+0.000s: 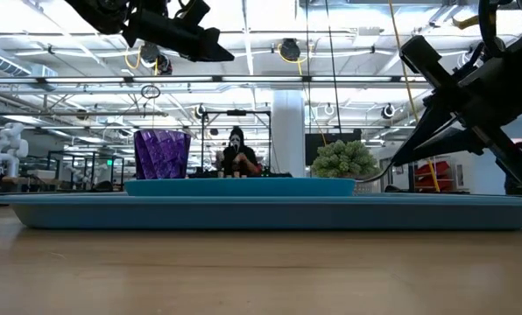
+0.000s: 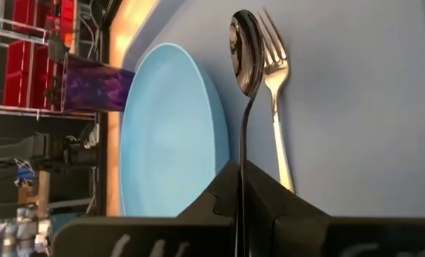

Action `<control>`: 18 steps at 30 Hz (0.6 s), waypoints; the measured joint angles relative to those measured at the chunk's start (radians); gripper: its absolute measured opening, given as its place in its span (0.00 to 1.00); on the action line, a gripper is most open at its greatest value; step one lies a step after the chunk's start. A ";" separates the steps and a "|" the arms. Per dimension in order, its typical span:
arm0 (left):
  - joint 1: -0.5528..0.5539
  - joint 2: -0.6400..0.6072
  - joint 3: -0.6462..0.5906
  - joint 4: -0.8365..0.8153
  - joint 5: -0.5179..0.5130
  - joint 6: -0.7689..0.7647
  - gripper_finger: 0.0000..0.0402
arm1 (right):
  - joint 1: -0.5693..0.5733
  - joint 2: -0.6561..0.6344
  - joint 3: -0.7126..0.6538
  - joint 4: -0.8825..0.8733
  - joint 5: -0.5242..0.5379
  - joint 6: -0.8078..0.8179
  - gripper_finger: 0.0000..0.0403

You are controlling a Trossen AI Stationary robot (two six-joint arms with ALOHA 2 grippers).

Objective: Pick and place plate/cup/fork/spoon on tray
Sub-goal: Adjust the black spoon

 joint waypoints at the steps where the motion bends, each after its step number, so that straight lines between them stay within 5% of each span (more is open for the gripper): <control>1: 0.000 0.000 0.000 0.000 0.000 0.000 0.09 | 0.000 0.000 0.000 0.000 0.000 -0.010 0.00; 7: 0.000 0.000 0.000 0.000 0.000 0.000 0.09 | 0.000 0.000 0.000 -0.004 0.002 -0.034 0.04; 18: 0.000 0.000 0.000 -0.009 -0.001 0.002 0.09 | 0.000 0.000 0.000 -0.062 -0.003 -0.037 0.26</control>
